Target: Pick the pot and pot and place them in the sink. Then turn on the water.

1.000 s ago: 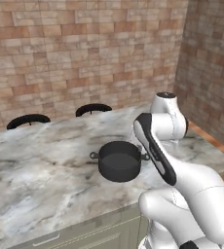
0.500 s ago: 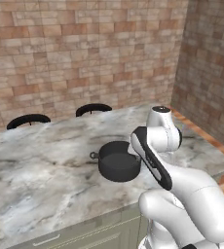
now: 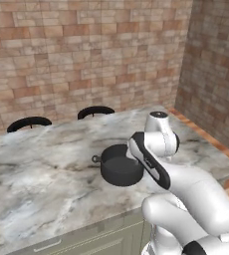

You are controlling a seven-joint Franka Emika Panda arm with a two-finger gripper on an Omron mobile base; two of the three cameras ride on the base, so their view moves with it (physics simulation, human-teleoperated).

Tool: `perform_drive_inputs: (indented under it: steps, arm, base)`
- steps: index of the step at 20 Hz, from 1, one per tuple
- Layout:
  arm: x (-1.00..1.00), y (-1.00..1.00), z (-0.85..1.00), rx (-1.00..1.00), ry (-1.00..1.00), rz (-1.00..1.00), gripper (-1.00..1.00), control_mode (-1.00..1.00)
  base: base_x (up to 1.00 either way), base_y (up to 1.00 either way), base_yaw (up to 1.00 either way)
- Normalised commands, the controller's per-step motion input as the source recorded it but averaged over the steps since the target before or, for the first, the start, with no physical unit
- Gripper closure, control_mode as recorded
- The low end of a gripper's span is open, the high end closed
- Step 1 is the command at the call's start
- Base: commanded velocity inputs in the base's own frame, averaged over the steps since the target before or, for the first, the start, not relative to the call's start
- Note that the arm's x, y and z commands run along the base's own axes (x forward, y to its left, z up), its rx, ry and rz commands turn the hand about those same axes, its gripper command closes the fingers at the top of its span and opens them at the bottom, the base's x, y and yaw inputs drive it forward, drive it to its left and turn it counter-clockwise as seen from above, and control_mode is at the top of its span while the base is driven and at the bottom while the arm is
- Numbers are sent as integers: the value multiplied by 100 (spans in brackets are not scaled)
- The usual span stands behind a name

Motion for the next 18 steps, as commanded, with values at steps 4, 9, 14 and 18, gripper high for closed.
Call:
perform_drive_inputs:
  steps: [4,9,14,18]
  arm:
    - [14,20,-5,0,6,-3,-100,-100]
    - [18,28,-19,0,3,-4,-100,-100]
    - [17,18,-25,-1,3,-5,-100,-100]
    - [22,2,-22,-2,0,-5,-100,-100]
  base:
    - [0,0,0]
    - [0,0,0]
    - [0,0,0]
    - [0,0,0]
